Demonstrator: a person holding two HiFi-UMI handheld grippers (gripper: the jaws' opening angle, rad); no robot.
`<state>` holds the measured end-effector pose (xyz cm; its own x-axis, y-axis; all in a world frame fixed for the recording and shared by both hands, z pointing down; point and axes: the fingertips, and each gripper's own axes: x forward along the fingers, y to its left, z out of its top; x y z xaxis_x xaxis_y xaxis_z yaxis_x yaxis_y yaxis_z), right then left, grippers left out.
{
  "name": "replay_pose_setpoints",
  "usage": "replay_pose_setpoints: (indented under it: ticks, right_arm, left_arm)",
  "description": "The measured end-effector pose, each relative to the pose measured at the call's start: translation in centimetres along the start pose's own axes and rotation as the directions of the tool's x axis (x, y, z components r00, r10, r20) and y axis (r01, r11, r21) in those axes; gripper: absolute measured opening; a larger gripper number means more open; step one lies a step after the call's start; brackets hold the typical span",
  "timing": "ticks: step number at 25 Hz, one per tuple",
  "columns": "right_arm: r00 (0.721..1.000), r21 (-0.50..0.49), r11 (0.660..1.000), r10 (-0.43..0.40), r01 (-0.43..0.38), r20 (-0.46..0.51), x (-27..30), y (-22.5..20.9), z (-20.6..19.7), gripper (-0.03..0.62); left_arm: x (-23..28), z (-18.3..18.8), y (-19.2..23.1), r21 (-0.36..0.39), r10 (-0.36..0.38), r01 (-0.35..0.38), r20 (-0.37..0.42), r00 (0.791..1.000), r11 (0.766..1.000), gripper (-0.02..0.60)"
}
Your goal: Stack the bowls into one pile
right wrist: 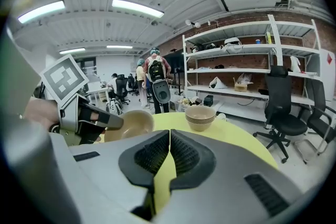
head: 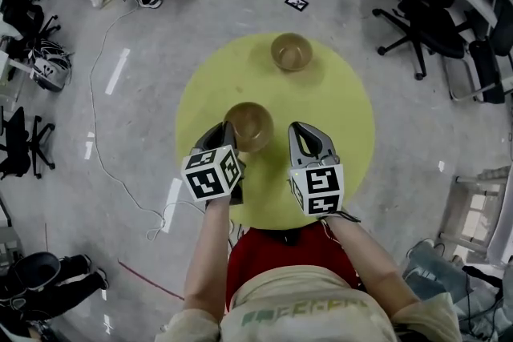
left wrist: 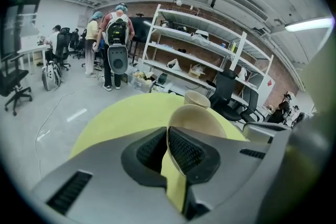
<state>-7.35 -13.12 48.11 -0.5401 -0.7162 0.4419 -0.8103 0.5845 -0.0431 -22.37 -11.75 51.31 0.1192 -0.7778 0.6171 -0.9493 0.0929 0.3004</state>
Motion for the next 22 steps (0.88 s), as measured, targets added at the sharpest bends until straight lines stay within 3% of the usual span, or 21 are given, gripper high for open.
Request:
replay_pose_setpoints:
  ticks: [22]
  right_arm:
    - [0.993,-0.009,0.996,-0.091,0.092,0.081,-8.0,2.0,0.7,0.037]
  left_arm:
    - [-7.0,2.0,-4.3,0.103,-0.102,0.091,0.114,0.988,0.991,0.034]
